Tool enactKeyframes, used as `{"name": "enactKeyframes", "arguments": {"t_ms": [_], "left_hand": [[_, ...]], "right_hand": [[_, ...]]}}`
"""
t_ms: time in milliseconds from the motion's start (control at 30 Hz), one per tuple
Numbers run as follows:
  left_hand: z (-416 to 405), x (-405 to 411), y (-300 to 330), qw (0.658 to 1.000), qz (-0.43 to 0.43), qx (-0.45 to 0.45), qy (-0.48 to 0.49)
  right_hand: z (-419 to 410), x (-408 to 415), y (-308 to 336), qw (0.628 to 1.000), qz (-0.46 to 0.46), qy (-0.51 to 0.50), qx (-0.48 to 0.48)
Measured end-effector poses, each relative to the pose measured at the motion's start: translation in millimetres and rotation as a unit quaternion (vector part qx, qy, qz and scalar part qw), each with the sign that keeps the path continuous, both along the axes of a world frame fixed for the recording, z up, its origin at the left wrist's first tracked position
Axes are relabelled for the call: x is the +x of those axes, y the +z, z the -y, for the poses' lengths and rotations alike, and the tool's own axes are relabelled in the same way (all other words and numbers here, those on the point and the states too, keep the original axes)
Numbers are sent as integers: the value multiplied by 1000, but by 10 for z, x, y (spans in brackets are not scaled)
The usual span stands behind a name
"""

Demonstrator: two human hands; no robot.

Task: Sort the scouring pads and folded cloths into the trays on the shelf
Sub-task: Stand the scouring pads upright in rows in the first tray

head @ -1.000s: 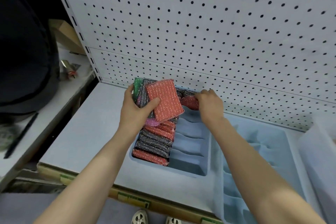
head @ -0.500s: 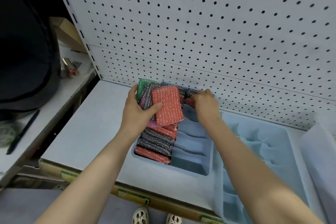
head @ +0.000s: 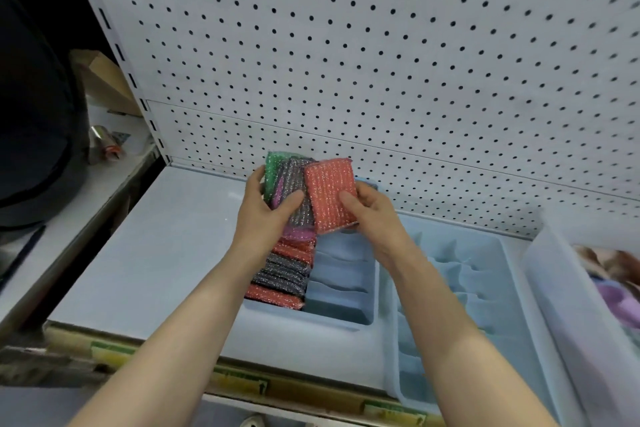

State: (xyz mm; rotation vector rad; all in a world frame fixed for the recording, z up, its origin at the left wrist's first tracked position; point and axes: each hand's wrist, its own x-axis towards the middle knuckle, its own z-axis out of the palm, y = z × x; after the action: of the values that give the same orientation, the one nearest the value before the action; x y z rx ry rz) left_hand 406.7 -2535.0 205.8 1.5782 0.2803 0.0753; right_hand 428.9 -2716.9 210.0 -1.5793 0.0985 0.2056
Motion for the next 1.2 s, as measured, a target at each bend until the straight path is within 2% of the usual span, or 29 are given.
{"name": "enactKeyframes", "arguments": {"t_ms": [67,167,233,367,467,633,767,800,867,933,1000,1033,1100,1200], "left_hand": [[-27,-19,-18,1000,-5,-15,21],[-117,-52,-35,998,-7,-38,52],[-184,-70,-33,997,-12,-55,52],[-238,-98,-17,996,-9,-56,66],[-240,-132,-4,997,-2,-36,61],[-285,-159,10,999,-2,-13,51],[-273,-162,10,999,-2,-14,38],[-266,-163,13,999,-2,-13,31],[-241,-156,17,1000,-7,-18,15],[-208,-137,22,999,-16,-36,-11],[-152,-123,40,997,-20,-57,-39],[-125,-113,47,997,-19,-62,-50],[-94,-95,66,995,-23,-71,-65],[-84,-102,76,990,-35,-76,-113]], "right_hand": [[151,54,-23,993,23,-41,-106],[390,115,10,943,98,-103,-300],[490,148,34,916,146,-95,-362],[424,241,-20,861,185,-14,-473],[236,337,-75,819,209,15,-534],[101,424,-221,799,161,37,-579],[120,416,-416,759,154,63,-630],[121,415,-453,762,174,50,-622],[96,393,-440,794,232,-2,-562],[9,358,-343,864,244,-45,-437],[-118,313,-203,955,132,-2,-266],[-158,291,-160,984,58,20,-169],[-135,258,-113,998,-48,35,-12],[8,233,-50,990,-97,54,85]]}}
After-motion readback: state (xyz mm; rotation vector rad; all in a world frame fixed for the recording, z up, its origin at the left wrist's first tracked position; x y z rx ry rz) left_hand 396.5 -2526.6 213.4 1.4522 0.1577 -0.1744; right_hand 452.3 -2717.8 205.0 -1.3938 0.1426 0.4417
